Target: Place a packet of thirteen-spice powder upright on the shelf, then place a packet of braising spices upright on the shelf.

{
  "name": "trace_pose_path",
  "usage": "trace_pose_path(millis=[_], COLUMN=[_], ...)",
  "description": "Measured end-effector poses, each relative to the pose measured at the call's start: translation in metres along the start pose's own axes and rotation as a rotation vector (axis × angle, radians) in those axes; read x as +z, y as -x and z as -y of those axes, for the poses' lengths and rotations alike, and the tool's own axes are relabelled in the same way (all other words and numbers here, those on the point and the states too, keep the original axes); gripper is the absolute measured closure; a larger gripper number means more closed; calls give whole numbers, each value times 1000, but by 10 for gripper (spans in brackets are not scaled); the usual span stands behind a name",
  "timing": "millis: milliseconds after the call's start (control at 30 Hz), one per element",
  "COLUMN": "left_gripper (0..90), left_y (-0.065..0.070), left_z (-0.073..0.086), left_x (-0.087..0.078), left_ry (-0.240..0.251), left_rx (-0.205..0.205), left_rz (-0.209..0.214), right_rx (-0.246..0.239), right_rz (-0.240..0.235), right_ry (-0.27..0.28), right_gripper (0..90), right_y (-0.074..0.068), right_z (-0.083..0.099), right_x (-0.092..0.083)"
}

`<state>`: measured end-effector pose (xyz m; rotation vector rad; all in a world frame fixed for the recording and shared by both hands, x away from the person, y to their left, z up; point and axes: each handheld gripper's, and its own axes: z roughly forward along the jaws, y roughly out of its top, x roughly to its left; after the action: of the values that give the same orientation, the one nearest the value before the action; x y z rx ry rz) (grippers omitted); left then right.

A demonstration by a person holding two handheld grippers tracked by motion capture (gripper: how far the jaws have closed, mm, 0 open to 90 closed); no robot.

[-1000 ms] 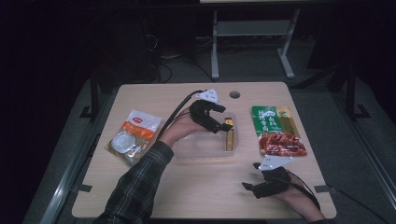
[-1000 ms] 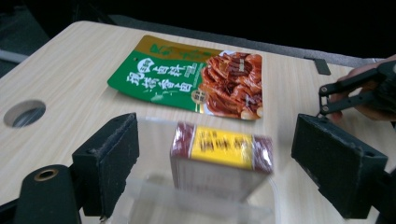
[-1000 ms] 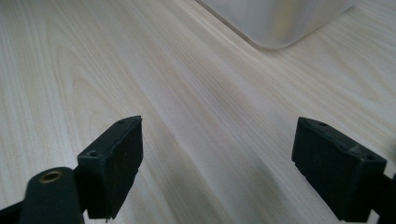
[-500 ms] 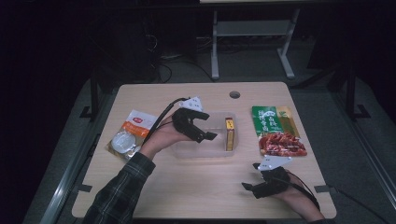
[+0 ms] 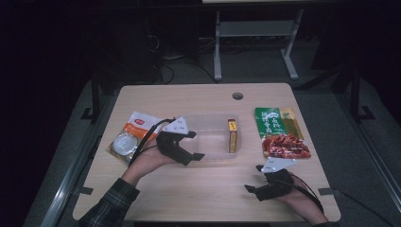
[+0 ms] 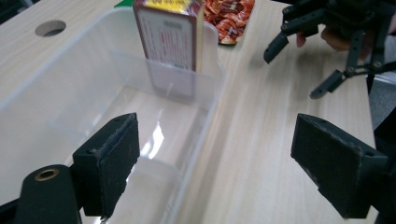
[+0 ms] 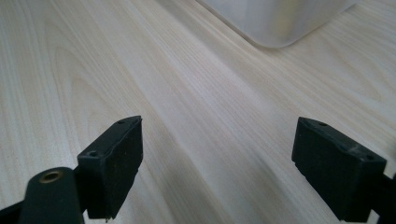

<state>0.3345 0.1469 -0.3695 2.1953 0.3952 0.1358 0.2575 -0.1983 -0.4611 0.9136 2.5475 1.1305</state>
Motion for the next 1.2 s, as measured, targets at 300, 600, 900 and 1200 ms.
trace_pose_path(millis=[300,600,900,1200], left_gripper=[152,152,154,154], left_y=[15,31,39,40], left_z=[41,86,116,120], left_x=[-15,-27,-38,-32], left_ry=[-9,-21,-38,-80], left_rx=[-40,-108,-162,-141], left_rz=[-27,-60,-99,-98], right_rx=[4,3,14,92], right_rz=[7,18,47,77], right_ry=[-1,14,20,36], right_gripper=[159,159,158,272], right_y=[0,2,8,32], right_z=[0,0,-3,-17], right_x=[-1,-3,-6,-17])
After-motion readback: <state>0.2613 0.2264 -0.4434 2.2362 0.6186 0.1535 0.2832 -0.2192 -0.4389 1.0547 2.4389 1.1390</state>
